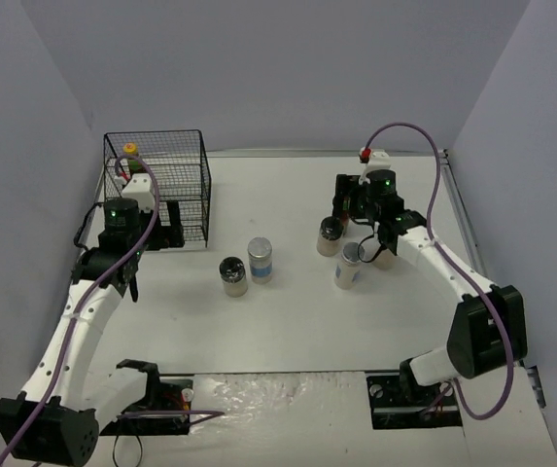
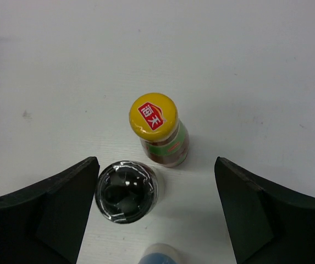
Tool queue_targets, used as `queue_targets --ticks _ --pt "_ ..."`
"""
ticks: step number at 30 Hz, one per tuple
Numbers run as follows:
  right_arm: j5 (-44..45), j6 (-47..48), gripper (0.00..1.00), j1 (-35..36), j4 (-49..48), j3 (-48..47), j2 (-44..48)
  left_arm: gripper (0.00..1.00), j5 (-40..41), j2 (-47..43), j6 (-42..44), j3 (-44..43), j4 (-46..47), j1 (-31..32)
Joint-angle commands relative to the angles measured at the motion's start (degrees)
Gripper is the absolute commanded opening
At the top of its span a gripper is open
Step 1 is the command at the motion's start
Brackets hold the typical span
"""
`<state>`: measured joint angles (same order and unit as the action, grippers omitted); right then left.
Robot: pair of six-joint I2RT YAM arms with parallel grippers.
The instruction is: Organize the condiment bottles
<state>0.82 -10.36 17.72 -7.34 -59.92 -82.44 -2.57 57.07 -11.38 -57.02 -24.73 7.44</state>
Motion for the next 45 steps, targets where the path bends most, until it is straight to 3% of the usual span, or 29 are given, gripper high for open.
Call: queue_targets --ticks 1,9,14,16,22,32,41,42,45 --pt "1.1 2.7 0.77 0.2 -12.2 -3.0 -3.6 0.97 1.1 -5.6 -0.2 2.4 4.1 0.0" --pt "-0.2 3.9 0.57 0.2 -18.7 -2.5 -9.9 0.97 4.2 -8.4 -0.1 4.0 4.8 0.1" --pt "-0.2 5.6 0.34 0.2 -19.7 -4.1 -12.9 0.97 4.3 -8.1 -0.2 4.0 4.6 0.1" --pt "-3.1 5.8 0.18 0.5 -20.3 -5.1 -13.7 0.97 4.4 -8.1 -0.2 4.1 4.5 0.2" --pt "-7.7 7.6 0.03 4.2 -19.7 -12.9 -16.0 0.97 4.4 -7.7 0.0 4.1 4.6 0.2" --pt "-15.3 13.1 0.02 15.5 -16.4 -25.2 -25.1 0.97 3.8 -7.0 0.0 4.3 5.0 0.2" --pt "-17.2 15.5 0.06 21.2 -18.0 -26.3 -28.4 0.97 2.6 -7.0 0.2 4.7 5.7 0.2" --pt "-17.3 15.4 0.07 21.1 -18.1 -25.9 -28.4 0.97 2.6 -7.0 0.2 4.8 5.8 0.2" --pt "-17.2 15.2 0.21 21.3 -17.7 -25.3 -28.3 0.97 1.8 -6.8 0.2 4.8 6.1 0.2"
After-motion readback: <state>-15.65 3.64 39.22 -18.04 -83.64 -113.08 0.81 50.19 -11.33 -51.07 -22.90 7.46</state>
